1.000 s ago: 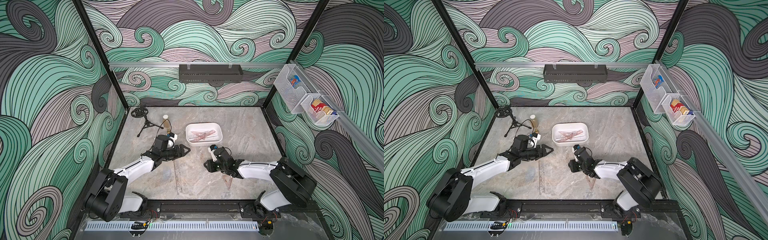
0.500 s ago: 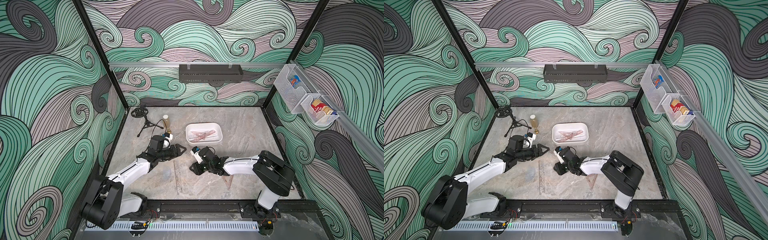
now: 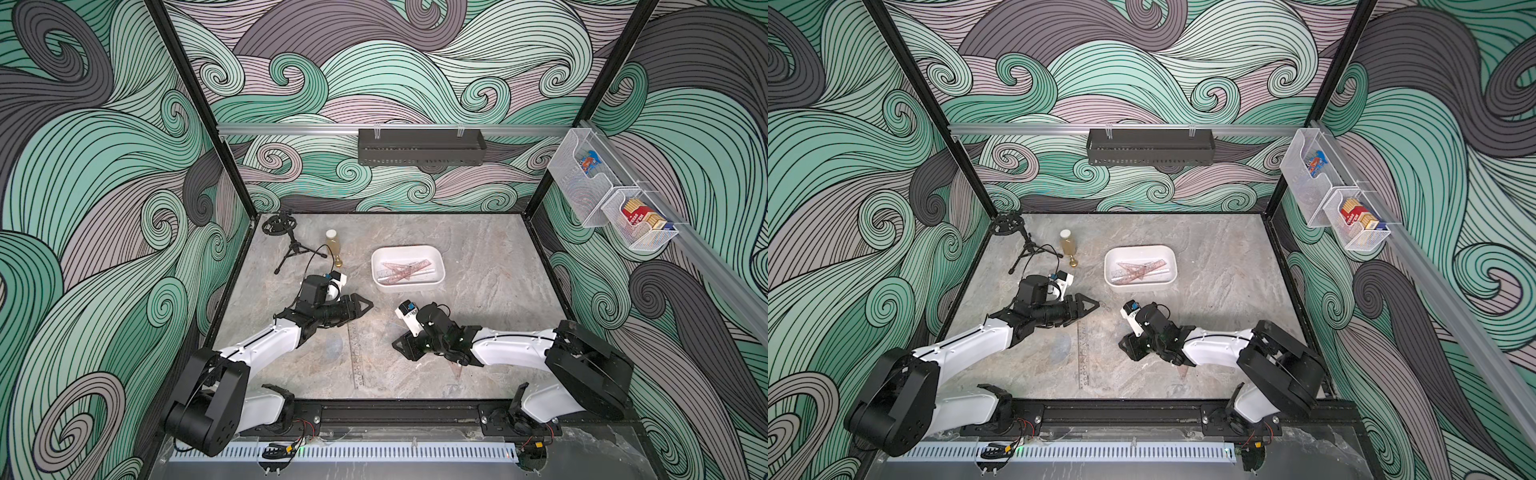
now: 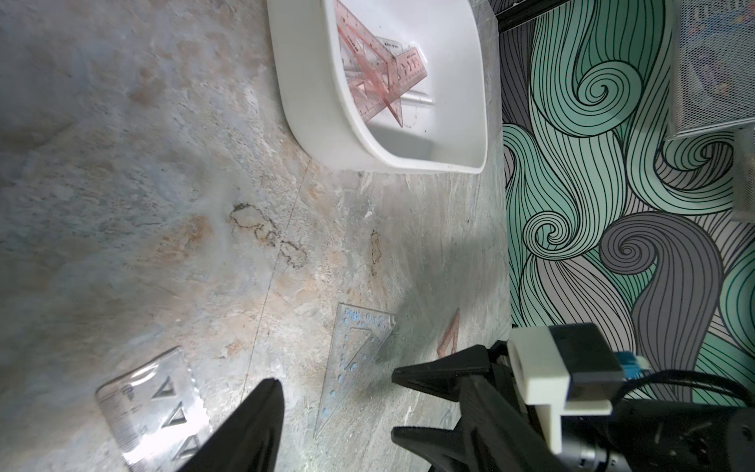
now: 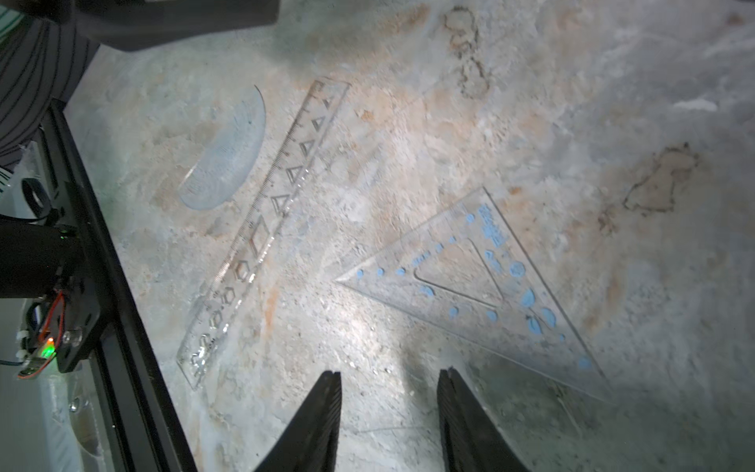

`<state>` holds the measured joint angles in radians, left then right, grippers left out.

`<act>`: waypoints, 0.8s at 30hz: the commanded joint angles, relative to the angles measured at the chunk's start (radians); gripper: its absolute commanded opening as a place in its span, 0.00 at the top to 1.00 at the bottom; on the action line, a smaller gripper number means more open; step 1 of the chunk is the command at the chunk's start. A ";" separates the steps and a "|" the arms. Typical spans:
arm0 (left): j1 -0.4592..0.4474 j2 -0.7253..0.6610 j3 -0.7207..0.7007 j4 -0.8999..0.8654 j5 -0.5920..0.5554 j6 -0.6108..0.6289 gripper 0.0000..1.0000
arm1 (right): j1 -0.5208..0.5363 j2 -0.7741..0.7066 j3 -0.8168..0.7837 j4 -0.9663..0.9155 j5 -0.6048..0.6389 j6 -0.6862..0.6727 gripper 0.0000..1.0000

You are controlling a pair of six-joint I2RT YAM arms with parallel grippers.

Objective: Put the scattered rulers into the storage box
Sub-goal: Pick up the ruler from the center of the board.

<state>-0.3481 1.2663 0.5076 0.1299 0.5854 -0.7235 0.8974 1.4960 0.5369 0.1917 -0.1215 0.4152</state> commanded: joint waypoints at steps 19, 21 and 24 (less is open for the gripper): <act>-0.076 0.057 -0.044 0.084 0.065 -0.034 0.37 | -0.122 0.088 -0.026 0.123 -0.051 -0.041 0.58; -0.091 0.062 -0.047 0.090 0.065 -0.038 0.39 | -0.125 0.105 -0.018 0.133 -0.064 -0.043 0.58; -0.122 0.070 -0.045 0.105 0.066 -0.044 0.46 | -0.136 0.112 -0.010 0.152 -0.090 -0.039 0.59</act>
<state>-0.4454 1.3231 0.4591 0.1982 0.6331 -0.7616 0.7742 1.5879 0.5163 0.3420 -0.1753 0.3813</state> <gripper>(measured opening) 0.569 0.416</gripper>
